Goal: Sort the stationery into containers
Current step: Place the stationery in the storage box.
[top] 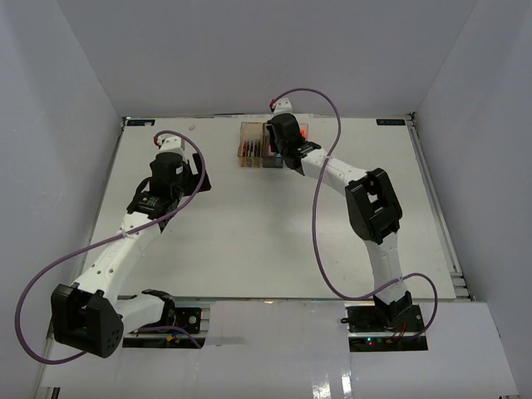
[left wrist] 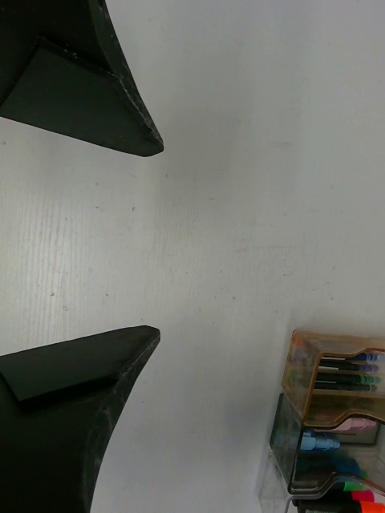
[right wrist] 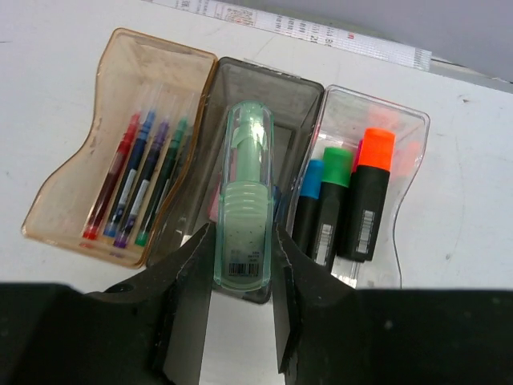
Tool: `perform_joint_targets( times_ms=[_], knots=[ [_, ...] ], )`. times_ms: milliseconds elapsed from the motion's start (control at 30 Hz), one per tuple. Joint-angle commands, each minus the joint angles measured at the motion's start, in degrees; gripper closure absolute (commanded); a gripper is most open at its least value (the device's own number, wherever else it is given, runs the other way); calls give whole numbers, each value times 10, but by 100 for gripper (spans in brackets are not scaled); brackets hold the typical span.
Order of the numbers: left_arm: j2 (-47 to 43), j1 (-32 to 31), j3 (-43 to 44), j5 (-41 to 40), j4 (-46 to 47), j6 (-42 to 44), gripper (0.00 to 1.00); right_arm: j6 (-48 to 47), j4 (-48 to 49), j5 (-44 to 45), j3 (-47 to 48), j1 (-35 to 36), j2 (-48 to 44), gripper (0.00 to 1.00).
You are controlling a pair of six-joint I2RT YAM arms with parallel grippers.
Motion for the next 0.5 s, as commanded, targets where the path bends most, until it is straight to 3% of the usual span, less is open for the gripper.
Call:
perform_joint_targets(
  times_ms=[0, 267, 467],
  knots=[
    [-23, 5, -1, 6, 12, -2, 2, 2, 8, -16, 53, -10, 43, 65],
    [-23, 8, -1, 8, 12, -2, 2, -7, -7, -50, 116, -22, 84, 42],
    [-26, 9, -1, 6, 12, -1, 2, -22, -9, -41, 52, -22, -16, 28]
  ],
)
